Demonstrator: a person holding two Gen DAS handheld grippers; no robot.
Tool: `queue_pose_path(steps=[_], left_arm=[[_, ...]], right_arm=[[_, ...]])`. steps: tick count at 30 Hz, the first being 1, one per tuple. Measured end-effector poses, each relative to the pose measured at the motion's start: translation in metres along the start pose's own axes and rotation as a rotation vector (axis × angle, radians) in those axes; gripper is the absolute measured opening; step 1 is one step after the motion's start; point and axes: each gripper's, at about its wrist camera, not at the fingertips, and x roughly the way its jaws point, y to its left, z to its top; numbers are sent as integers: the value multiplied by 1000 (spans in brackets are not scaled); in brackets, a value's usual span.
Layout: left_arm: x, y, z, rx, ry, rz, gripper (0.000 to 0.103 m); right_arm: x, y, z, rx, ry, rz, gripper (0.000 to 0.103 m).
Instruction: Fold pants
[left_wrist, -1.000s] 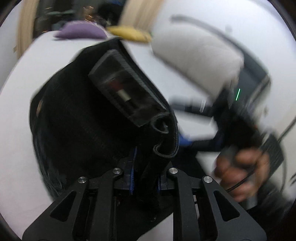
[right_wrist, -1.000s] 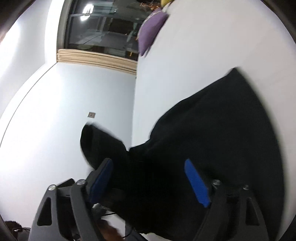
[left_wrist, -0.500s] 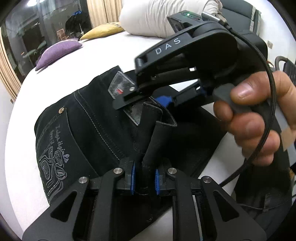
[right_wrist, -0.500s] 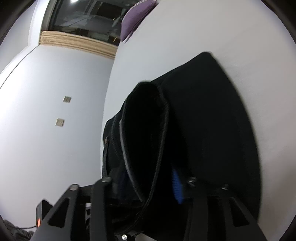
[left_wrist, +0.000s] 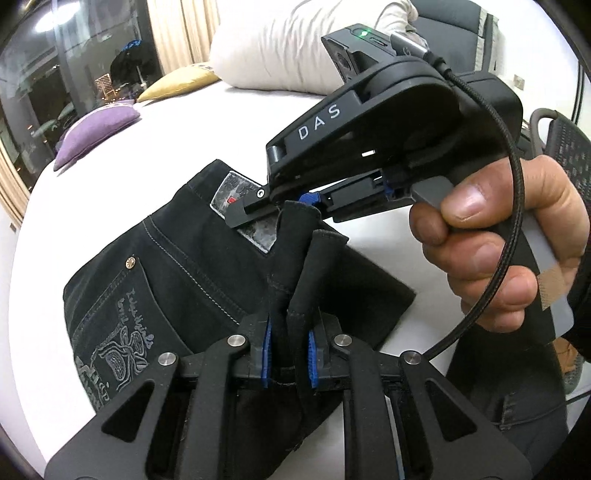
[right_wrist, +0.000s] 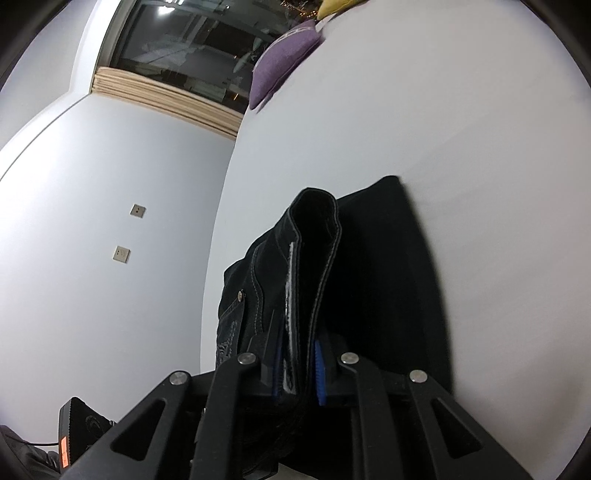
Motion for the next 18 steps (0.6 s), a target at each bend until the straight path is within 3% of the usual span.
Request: queue_pose_path(steps=[7,14,16,18], left_arm=[[17,-9,-5,42,21,-33,13],[38,1,-8,-1,61,-57,15],[30,9,-6,-38,74,-106,17],[16,16,-10,-75,76,-163,17]], right_arm=[[-7,-26,-12,92,-32,12,15],[13,-48,-7,129,-39,41,11],[10,-45,-9,114,-41,46,13],[-1,-44,-9,116,-33,25,21]])
